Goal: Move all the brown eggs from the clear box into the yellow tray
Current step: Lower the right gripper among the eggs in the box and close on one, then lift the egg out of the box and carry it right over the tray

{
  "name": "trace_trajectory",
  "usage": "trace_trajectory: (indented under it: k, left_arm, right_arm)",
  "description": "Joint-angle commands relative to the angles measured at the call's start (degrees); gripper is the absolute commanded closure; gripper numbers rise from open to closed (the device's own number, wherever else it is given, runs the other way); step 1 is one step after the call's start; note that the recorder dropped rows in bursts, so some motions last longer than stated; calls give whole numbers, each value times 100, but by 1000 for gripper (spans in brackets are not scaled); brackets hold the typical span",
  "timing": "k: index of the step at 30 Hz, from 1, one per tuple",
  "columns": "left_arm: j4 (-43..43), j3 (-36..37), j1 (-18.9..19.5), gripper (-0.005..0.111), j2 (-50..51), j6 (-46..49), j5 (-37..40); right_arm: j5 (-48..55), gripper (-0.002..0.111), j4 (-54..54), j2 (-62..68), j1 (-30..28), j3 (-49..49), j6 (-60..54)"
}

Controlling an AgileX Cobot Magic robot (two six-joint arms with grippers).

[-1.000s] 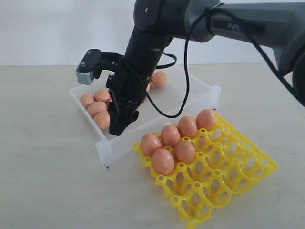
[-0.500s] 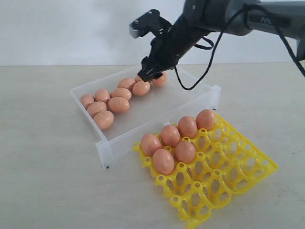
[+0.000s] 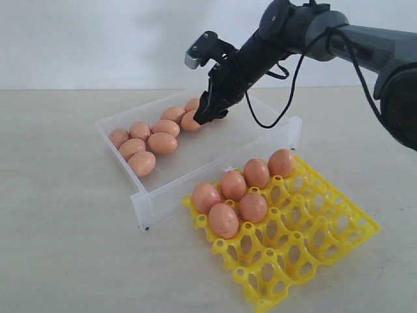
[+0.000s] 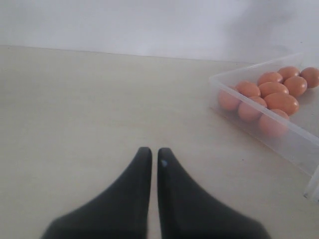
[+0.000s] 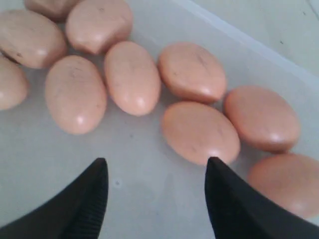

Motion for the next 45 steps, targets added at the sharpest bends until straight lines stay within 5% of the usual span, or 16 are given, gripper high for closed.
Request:
trace_trajectory:
  k: [1, 26, 32, 45]
  left_arm:
    - [-15, 15, 17, 103, -20, -6, -23]
    - [-15, 15, 17, 103, -20, -6, -23]
    - [-15, 15, 17, 103, -20, -6, -23]
    - [-15, 15, 17, 103, -20, -6, -23]
  right_arm:
    - [-99, 58, 86, 12, 330, -67, -574]
    - [-778, 59, 214, 743, 709, -42, -1238]
    - [-799, 108, 224, 743, 709, -42, -1061]
    - [-148, 108, 535, 368, 320, -33, 246]
